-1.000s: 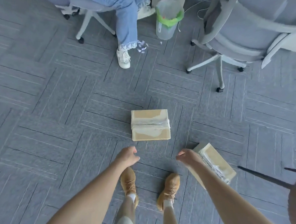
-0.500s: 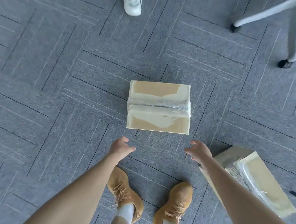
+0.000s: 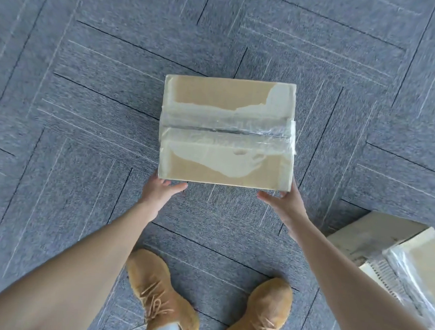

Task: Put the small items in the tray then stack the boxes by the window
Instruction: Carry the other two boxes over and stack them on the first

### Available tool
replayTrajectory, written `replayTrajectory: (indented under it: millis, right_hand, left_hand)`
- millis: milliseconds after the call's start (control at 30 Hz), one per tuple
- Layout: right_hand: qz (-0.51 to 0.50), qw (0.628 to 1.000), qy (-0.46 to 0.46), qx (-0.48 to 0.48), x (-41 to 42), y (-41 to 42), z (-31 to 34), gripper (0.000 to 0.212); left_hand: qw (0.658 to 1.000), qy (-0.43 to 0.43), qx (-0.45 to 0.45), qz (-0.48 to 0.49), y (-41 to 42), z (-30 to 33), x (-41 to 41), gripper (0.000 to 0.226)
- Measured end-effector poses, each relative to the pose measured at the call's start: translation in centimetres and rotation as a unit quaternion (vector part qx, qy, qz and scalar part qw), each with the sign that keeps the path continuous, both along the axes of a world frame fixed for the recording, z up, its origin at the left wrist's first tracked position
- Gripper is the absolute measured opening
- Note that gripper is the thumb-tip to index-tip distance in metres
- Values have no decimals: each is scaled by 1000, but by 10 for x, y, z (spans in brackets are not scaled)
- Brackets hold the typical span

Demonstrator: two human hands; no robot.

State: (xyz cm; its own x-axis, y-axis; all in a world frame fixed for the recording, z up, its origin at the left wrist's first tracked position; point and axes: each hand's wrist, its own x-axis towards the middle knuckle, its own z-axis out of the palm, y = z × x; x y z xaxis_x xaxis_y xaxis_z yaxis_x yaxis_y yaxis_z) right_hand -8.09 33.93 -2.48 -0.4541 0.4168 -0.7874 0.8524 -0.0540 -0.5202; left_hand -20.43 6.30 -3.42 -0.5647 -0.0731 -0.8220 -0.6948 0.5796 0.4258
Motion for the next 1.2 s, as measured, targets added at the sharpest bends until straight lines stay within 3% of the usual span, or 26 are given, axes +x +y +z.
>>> replayTrajectory:
  millis: [67,167,433,533,633,800,967,1200]
  right_hand:
    - [-10,1000,-1,1,-4,0,4,95]
    - [-2,1000,4,7,-10,3,15,83]
    - [-18,993,79,-87,-39,14,82,88]
    - [-10,992,85,-93,-50,11,123,76]
    - [14,992,87,-90,-60,8,170,74]
    - [61,991,96,-74,-88,-3,260,79]
    - [92,983,131,-89,-133,-22,365,63]
    - [127,964,212,-96,-197,-69,527,59]
  left_hand:
    - [1000,2,14,11,2,3,-8,50]
    - [999,13,32,9,1,13,-15,49]
    - [994,31,88,51,-3,80,-34,47]
    - [992,27,110,49,-6,122,-43,53]
    - [992,26,122,34,-13,170,-51,55]
    - [993,23,118,24,-31,260,-72,81]
    - [988,-8,149,44,-55,369,-99,50]
    - [970,33,216,104,-108,532,-138,66]
